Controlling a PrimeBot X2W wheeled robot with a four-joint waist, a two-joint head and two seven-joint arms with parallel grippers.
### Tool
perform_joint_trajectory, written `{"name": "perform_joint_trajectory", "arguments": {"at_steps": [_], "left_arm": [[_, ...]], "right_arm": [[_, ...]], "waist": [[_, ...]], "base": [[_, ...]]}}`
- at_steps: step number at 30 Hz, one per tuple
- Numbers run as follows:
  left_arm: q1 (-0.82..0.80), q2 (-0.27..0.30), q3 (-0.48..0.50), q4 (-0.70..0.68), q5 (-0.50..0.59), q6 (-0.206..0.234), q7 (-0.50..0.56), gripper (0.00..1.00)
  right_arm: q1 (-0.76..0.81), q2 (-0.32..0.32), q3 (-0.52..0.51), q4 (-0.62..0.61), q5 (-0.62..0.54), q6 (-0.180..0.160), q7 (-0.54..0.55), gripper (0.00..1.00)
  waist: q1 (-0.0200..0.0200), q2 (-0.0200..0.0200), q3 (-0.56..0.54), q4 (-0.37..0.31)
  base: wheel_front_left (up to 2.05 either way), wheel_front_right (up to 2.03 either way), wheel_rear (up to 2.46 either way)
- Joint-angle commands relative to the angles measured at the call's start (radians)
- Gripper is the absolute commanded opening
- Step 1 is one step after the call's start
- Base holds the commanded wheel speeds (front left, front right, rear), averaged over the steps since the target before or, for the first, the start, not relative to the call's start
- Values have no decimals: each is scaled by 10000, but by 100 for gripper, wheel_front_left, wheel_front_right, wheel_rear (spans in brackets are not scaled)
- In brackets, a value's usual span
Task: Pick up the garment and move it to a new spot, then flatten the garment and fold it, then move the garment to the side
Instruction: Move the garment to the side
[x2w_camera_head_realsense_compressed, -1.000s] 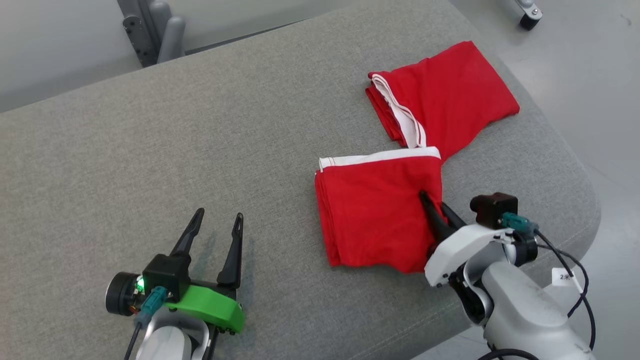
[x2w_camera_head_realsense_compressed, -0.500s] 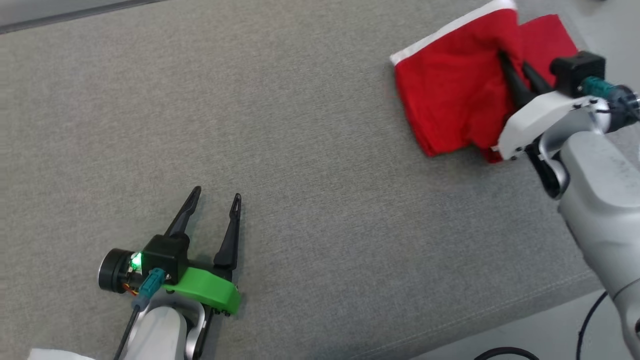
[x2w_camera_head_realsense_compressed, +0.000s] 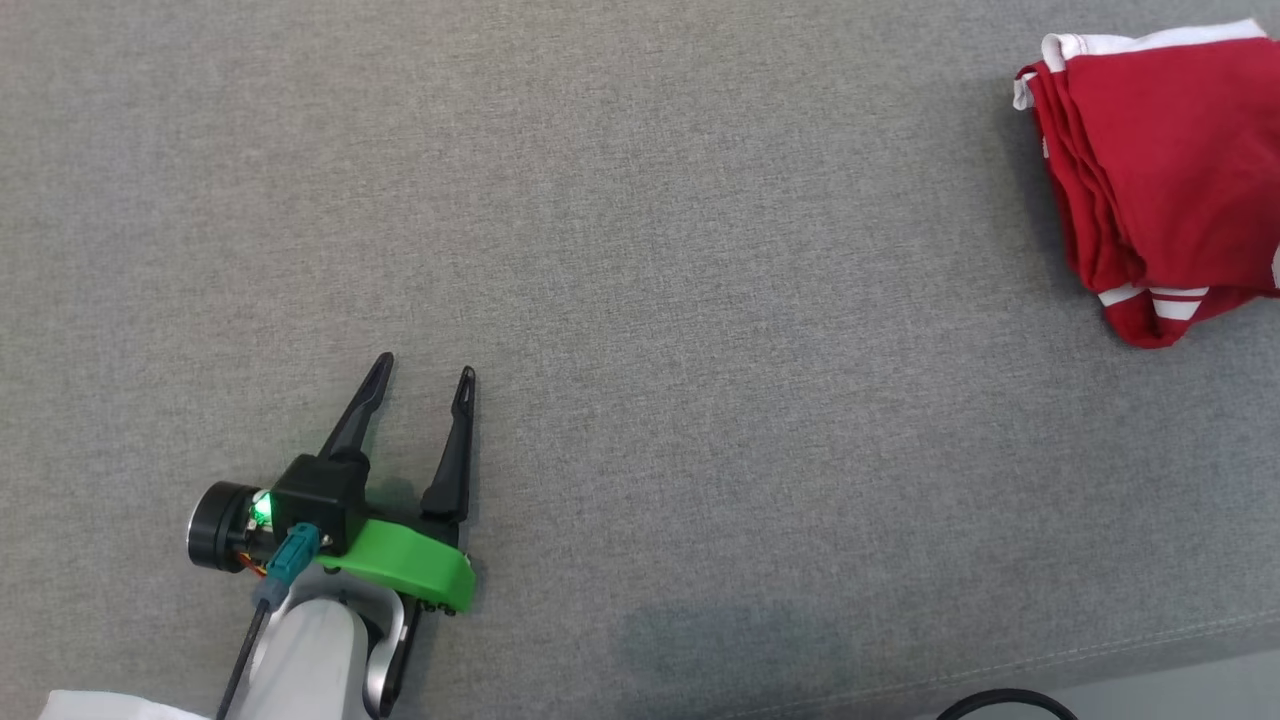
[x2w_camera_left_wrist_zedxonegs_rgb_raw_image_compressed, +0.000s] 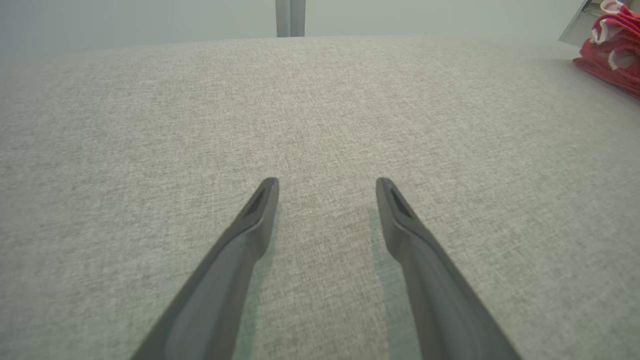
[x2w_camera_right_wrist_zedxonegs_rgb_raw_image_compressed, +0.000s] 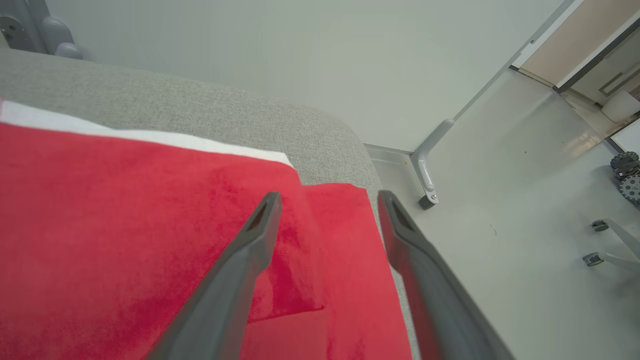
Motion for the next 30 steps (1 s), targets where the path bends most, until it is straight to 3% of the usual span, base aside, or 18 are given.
{"name": "perform_joint_trajectory", "arguments": {"at_steps": [1, 5, 10, 13, 20, 30], "left_arm": [[-57, -27, 32, 21, 28, -26, 7, 100], [199, -60, 322, 93, -43, -27, 7, 100], [512, -117, 566, 198, -48, -27, 7, 100], [700, -133, 706, 237, -117, 21, 7, 100], [1274, -159, 1038, 386, -461, 121, 9, 100], [2027, -158, 1509, 390, -631, 315, 7, 100]], "right_arm": [[223, -24, -349, -128, -327, -22, 5, 100], [807, 753, -1926, -1260, -1257, -21, 5, 100], [1878, 2074, -2432, -3281, -1553, -22, 7, 100], [2534, 2740, -2206, -4127, -1351, -21, 7, 100], [4260, 3586, -1382, -5296, -476, -21, 5, 100], [6257, 4070, -265, -5448, -54, -23, 7, 100]], "waist": [[-1, -1, -44, 140], [-1, -1, -428, 161], [-1, -1, -1080, 147], [-1, -1, -1487, 197], [-1, -1, -2483, 501], [-1, -1, -3504, 757]], "base": [[0, 0, 0], [0, 0, 0], [0, 0, 0], [0, 0, 0], [0, 0, 0], [0, 0, 0]]}}
